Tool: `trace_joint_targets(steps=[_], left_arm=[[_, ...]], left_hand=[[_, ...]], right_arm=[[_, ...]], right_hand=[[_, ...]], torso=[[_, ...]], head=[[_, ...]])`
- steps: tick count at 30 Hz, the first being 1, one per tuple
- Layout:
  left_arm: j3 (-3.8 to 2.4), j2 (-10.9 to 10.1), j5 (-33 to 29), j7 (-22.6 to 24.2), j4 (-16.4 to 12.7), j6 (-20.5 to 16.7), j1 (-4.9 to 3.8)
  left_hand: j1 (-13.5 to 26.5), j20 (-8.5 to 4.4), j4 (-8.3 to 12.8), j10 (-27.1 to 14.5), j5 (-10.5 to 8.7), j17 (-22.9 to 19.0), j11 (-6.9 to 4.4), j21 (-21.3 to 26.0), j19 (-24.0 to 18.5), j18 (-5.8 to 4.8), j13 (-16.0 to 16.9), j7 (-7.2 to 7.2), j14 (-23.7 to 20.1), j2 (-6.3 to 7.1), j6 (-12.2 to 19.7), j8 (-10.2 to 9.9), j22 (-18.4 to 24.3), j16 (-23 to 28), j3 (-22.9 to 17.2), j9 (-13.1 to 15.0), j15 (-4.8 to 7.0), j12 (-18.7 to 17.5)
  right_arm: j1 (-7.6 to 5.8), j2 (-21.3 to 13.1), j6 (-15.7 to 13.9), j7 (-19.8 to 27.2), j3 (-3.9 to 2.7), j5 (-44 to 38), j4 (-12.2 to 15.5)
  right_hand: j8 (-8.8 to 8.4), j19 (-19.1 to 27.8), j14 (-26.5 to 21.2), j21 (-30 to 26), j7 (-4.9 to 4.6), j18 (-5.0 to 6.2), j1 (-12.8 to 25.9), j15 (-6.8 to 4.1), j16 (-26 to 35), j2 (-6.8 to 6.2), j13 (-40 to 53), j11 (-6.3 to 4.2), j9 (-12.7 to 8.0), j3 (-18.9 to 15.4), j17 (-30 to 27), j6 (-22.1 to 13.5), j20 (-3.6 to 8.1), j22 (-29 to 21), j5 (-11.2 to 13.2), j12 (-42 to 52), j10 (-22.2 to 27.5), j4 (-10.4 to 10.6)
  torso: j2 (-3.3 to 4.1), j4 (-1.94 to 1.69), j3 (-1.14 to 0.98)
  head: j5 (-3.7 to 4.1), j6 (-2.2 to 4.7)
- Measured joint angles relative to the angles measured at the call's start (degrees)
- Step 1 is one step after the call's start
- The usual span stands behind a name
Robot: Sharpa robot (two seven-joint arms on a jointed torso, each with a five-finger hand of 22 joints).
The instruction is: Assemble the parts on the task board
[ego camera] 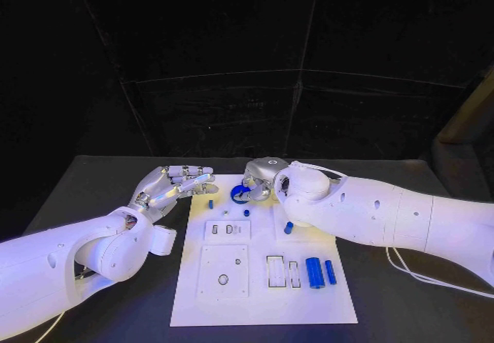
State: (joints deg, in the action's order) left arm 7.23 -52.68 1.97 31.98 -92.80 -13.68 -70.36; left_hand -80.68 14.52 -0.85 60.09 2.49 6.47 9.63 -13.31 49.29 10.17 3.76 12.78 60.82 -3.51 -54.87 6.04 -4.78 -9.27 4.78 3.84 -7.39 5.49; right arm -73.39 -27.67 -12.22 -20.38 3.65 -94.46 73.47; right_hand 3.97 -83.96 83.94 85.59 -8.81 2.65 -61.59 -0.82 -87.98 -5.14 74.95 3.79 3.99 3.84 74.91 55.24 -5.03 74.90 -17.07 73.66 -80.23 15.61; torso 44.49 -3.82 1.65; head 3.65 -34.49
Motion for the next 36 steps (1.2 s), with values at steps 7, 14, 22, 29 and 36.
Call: trace_joint_targets(steps=[7, 14, 22, 29, 36], left_arm=[[0.0, -0.07, 0.0, -0.01, 0.02, 0.01, 0.0], [0.0, -0.31, 0.0, -0.02, 0.17, 0.03, 0.0], [0.0, -0.3, 0.0, -0.02, 0.52, 0.15, 0.0], [0.0, 0.02, 0.0, 0.01, 0.8, 0.29, 0.0], [0.0, 0.26, 0.0, 0.03, 1.12, 0.38, 0.0]], left_hand=[[-0.01, 0.0, 0.0, 0.0, 0.0, 0.0, 0.0, 0.0, 0.0, 0.0, 0.0, 0.0, 0.0, 0.01, 0.0, 0.0, -0.01, 0.0, 0.0, 0.0, 0.0, 0.0], [-0.02, 0.0, 0.09, 0.0, 0.0, 0.01, 0.0, 0.05, 0.0, 0.01, 0.0, 0.0, 0.0, 0.02, 0.0, 0.0, 0.07, 0.0, 0.09, 0.0, 0.0, -0.24], [-0.29, 0.0, 0.55, 0.21, 0.0, 0.01, 0.2, 0.21, 0.0, -0.01, 0.0, 0.0, 0.21, -0.25, 0.0, 0.0, 0.23, 0.03, 0.08, 0.0, -0.21, -0.24], [-0.29, -0.19, 0.55, 0.21, 0.0, 0.01, 0.2, 0.21, 0.19, 0.0, 0.0, 0.0, 0.21, -0.25, 0.0, 0.0, 0.22, 0.23, 0.08, 0.0, -0.21, -0.24], [-0.55, -0.19, 0.7, 0.21, 0.0, 0.01, 0.2, 0.21, 0.19, 0.0, 0.0, 0.0, 0.21, -0.51, 0.0, -0.26, 0.22, 0.23, -0.08, 0.0, -0.21, -0.24]], right_arm=[[0.03, -2.88, -4.26, 1.36, 0.03, 0.94, 2.6], [0.02, -11.1, -7.76, 8.47, 0.03, 8.73, 6.88], [0.0, -21.2, -6.34, 18.72, 0.07, 24.1, 7.53], [0.06, -25.35, -5.74, 23.37, 0.09, 29.83, 5.99], [1.54, -26.24, -6.07, 25.44, 0.14, 31.02, 4.63]], right_hand=[[0.0, 0.0, 0.0, 0.0, 0.0, 0.0, -3.75, 0.0, 0.0, 0.97, 0.0, 0.0, -0.02, -1.4, 0.0, 0.0, 0.0, 0.0, -2.44, 0.83, -0.44, -1.39], [0.0, 0.0, 0.0, -0.4, 0.48, 0.0, -10.41, 0.0, 0.92, 0.97, -0.01, -0.33, 0.06, -1.47, -0.01, 0.97, 0.0, 0.0, 1.02, -0.08, -0.11, -5.88], [0.0, 0.0, 0.0, -0.67, 0.48, 0.0, -18.87, 0.0, 1.33, -0.03, -0.51, -0.41, -0.05, 0.03, -0.01, 0.97, 0.0, 0.0, 3.49, -1.12, 0.42, -12.93], [-0.22, 0.0, 0.0, -0.67, 0.19, 0.0, -18.87, 0.0, 1.33, -0.03, -0.8, -0.41, -0.16, -0.36, -0.01, 0.01, 0.0, 0.0, 2.26, -1.35, 0.41, -13.32], [-0.22, 0.0, 0.0, -0.67, 0.28, 0.0, -18.87, 0.0, 1.33, -0.03, -1.01, -0.39, -0.21, -0.67, -0.01, -0.69, 0.0, 0.0, 2.01, -1.62, 0.42, -13.63]], torso=[[0.0, 0.0, -0.03], [-0.12, 0.25, -0.07], [-0.27, 0.91, -0.3], [-0.3, 1.12, -0.51], [-0.29, 1.43, -0.64]], head=[[-0.05, 0.07], [0.18, 0.26], [0.4, 0.64], [1.32, 0.84], [1.74, 0.87]])
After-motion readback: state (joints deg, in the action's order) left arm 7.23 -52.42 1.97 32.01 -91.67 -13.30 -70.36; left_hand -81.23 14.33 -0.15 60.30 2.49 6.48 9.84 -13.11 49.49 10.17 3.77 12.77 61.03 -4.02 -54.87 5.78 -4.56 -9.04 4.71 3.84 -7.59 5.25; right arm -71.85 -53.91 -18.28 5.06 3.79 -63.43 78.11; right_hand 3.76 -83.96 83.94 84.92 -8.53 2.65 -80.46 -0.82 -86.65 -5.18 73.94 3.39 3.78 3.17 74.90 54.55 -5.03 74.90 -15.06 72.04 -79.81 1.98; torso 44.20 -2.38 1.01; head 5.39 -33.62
